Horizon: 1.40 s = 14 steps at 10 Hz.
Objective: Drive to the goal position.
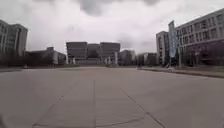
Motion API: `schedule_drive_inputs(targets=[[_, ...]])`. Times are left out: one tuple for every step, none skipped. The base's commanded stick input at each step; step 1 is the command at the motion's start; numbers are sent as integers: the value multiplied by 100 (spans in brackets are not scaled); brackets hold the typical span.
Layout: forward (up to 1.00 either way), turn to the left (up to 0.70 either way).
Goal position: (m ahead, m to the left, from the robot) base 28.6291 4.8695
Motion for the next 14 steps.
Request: schedule_drive_inputs(targets=[[60,1],[60,1],[60,1],[60,1],[60,1],[60,1],[60,1],[60,1],[60,1],[60,1],[60,1],[60,1],[60,1],[60,1]])
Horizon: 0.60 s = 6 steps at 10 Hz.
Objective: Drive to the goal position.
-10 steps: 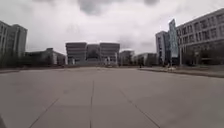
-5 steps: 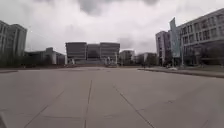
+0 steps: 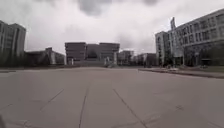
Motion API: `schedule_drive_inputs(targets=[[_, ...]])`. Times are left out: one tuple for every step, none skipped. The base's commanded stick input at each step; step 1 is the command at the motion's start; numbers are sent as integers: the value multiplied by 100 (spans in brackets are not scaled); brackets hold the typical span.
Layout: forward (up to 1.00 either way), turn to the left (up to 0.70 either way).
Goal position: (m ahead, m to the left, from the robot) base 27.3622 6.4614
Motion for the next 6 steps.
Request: schedule_drive_inputs(targets=[[60,1],[60,1],[60,1],[60,1],[60,1],[60,1]])
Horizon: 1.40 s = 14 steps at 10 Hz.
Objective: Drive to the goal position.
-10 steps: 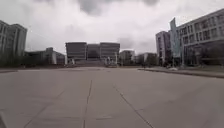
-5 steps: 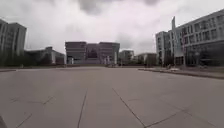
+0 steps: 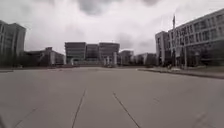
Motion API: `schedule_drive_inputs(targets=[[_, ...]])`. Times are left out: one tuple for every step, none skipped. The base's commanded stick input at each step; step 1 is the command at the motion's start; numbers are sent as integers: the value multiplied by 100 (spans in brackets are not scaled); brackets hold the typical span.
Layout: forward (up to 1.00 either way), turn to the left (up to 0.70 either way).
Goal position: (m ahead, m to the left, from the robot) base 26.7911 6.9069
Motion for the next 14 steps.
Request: schedule_drive_inputs(targets=[[60,1],[60,1],[60,1],[60,1],[60,1],[60,1],[60,1],[60,1],[60,1],[60,1],[60,1],[60,1],[60,1],[60,1]])
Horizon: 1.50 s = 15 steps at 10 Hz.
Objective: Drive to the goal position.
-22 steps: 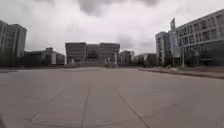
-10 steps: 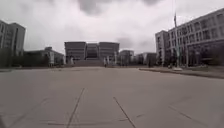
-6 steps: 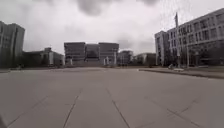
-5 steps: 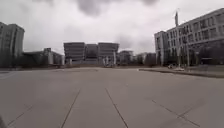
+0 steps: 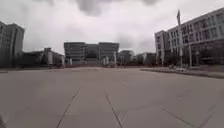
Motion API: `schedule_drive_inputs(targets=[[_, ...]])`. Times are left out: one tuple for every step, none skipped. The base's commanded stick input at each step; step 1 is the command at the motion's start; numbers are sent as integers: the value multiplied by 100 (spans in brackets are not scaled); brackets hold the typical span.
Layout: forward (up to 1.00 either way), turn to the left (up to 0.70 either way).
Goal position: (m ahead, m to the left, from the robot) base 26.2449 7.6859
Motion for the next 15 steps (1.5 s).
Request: schedule_drive_inputs(targets=[[60,1],[60,1],[60,1],[60,1],[60,1],[60,1],[60,1],[60,1],[60,1],[60,1],[60,1],[60,1],[60,1],[60,1],[60,1]])
